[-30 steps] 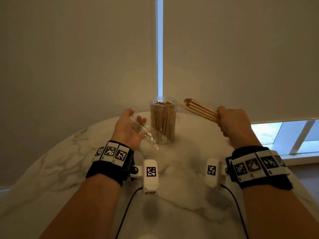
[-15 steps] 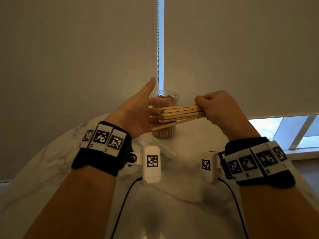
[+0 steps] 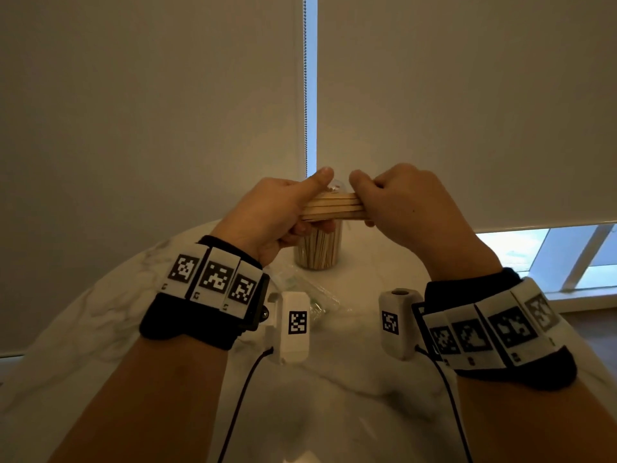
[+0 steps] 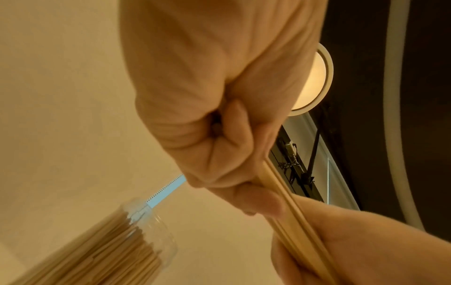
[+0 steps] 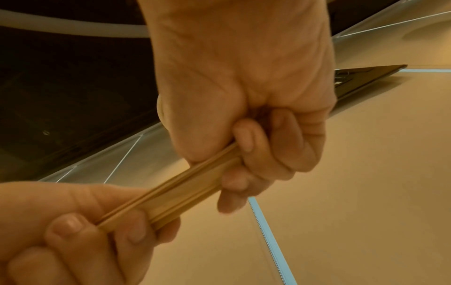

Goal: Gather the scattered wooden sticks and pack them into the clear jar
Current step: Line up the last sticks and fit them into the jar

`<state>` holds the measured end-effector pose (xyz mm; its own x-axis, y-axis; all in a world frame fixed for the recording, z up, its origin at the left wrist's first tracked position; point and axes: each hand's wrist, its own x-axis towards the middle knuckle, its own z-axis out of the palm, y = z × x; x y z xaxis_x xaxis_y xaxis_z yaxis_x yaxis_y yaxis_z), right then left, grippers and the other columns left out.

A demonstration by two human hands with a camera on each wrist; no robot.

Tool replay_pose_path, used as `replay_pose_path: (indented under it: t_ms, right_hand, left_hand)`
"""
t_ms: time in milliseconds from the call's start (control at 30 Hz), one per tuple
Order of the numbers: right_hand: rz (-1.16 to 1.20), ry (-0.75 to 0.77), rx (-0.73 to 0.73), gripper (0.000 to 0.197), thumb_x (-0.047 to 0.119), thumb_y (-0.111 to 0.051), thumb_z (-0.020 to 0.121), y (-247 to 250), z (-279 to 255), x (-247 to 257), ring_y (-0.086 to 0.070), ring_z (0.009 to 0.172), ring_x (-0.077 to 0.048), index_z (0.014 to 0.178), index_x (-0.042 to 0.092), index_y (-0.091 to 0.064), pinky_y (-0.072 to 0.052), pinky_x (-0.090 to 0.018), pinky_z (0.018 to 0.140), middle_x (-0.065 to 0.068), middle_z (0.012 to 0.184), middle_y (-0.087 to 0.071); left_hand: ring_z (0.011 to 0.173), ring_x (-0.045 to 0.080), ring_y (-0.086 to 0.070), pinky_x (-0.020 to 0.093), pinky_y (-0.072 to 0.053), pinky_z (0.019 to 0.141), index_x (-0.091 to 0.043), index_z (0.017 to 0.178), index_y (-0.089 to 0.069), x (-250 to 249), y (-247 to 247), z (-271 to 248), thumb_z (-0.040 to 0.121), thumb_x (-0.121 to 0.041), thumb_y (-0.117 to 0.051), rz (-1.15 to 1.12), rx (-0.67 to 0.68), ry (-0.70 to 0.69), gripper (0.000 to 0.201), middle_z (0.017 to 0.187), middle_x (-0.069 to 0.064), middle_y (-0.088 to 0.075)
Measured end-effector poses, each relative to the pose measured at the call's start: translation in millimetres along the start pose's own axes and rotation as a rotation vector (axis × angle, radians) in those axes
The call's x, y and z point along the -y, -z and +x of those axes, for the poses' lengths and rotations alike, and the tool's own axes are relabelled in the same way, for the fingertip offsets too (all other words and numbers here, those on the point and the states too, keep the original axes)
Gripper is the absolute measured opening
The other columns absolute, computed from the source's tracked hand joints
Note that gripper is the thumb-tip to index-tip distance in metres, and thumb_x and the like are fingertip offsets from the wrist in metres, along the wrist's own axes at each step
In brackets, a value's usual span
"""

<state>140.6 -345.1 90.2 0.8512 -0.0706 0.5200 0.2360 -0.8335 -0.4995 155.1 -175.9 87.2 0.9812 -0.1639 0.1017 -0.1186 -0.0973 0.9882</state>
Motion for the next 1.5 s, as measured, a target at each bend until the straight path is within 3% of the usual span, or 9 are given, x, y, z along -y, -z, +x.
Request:
replay_pose_path:
  t_ms: [200,300,433,633,733,900,1100,1300,1500]
  right_hand:
    - [0.004,-0.027,0.078,0.061,0.044,-0.039,0.100,4.0,-0.5,0.6,-0.048,0.046,-0.011,0.055,0.015,-0.068,-0.040,-0.028,0.055,0.002,0.048,-0.055]
    - [0.021,-0.082,0.037,0.055,0.038,-0.040,0.097,2.3,-0.1,-1.8,-0.047,0.047,-0.015,0.055,0.012,-0.066,-0.037,-0.029,0.054,0.001,0.046,-0.049]
    - [0.027,-0.077,0.029,0.054,0.039,-0.039,0.097,-7.6,2.1,0.3,-0.054,0.055,-0.018,0.065,0.010,-0.071,-0.042,-0.031,0.055,-0.002,0.057,-0.059]
    - [-0.014,-0.020,0.044,0.049,0.043,-0.033,0.102,-12.7,1.7,6.7,-0.056,0.062,-0.018,0.077,0.013,-0.063,-0.048,-0.032,0.058,-0.005,0.070,-0.061]
    - [0.073,-0.073,0.040,0.019,0.032,-0.036,0.102,-13.2,-3.8,6.2,-0.045,0.060,-0.015,0.090,0.018,-0.040,-0.034,-0.026,0.053,-0.001,0.072,-0.044]
    - [-0.062,-0.118,-0.046,0.040,0.039,-0.038,0.096,-14.2,-0.6,1.9,-0.048,0.058,-0.017,0.067,0.016,-0.052,-0.033,-0.026,0.052,0.002,0.060,-0.049]
    - [0.069,0.045,0.019,0.050,0.046,-0.042,0.102,0.0,-1.8,7.7,-0.050,0.051,-0.010,0.063,0.022,-0.063,-0.036,-0.024,0.051,0.003,0.056,-0.055]
    - [-0.071,0.025,-0.071,0.057,0.052,-0.044,0.096,-6.7,1.1,0.5,-0.057,0.054,-0.020,0.061,0.015,-0.069,-0.049,-0.036,0.058,-0.003,0.053,-0.059]
    - [0.044,0.060,-0.114,0.050,0.048,-0.043,0.100,-13.1,5.0,-5.1,-0.055,0.055,-0.014,0.070,0.017,-0.069,-0.046,-0.031,0.057,0.000,0.058,-0.059]
  left_hand:
    - [0.044,0.011,-0.054,0.016,-0.039,0.037,-0.006,0.101,-0.069,1.0,2.0,1.3,0.094,-0.046,-0.063,-0.093,-0.034,0.000,0.041,0.074,0.015,-0.073]
    - [0.068,0.020,-0.074,0.026,-0.055,0.052,-0.012,0.102,-0.068,-0.8,0.5,2.3,0.093,-0.058,-0.056,-0.159,-0.144,0.017,0.048,0.086,0.011,-0.076]
    - [0.083,0.026,-0.075,0.034,-0.060,0.065,-0.011,0.091,-0.071,0.4,-6.1,1.4,0.095,-0.057,-0.053,-0.257,-0.150,-0.024,0.050,0.091,0.011,-0.077]
    - [0.072,0.026,-0.075,0.029,-0.058,0.055,0.000,0.087,-0.071,1.3,-5.4,-0.4,0.094,-0.029,-0.066,-0.222,-0.180,-0.088,0.031,0.086,0.020,-0.074]
    - [0.058,0.019,-0.072,0.023,-0.053,0.045,-0.004,0.098,-0.070,-5.5,2.7,-6.4,0.096,-0.036,-0.063,-0.123,-0.046,0.043,0.032,0.088,0.017,-0.075]
    - [0.040,0.008,-0.049,0.018,-0.037,0.039,-0.012,0.093,-0.076,0.9,0.7,-3.6,0.095,-0.048,-0.058,0.200,-0.084,-0.002,0.041,0.069,0.007,-0.074]
    - [0.037,0.008,-0.041,0.017,-0.033,0.036,-0.007,0.084,-0.075,11.7,-1.5,6.9,0.089,-0.039,-0.069,0.020,-0.140,-0.012,0.032,0.060,0.007,-0.066]
    - [0.049,0.009,-0.060,0.014,-0.049,0.043,-0.001,0.102,-0.074,10.3,-5.0,4.9,0.089,-0.033,-0.072,-0.262,0.023,0.055,0.034,0.076,0.006,-0.073]
    - [0.050,0.010,-0.059,0.015,-0.047,0.045,-0.003,0.089,-0.075,16.8,-8.5,11.7,0.084,-0.025,-0.078,-0.237,-0.102,-0.031,0.023,0.072,0.005,-0.072]
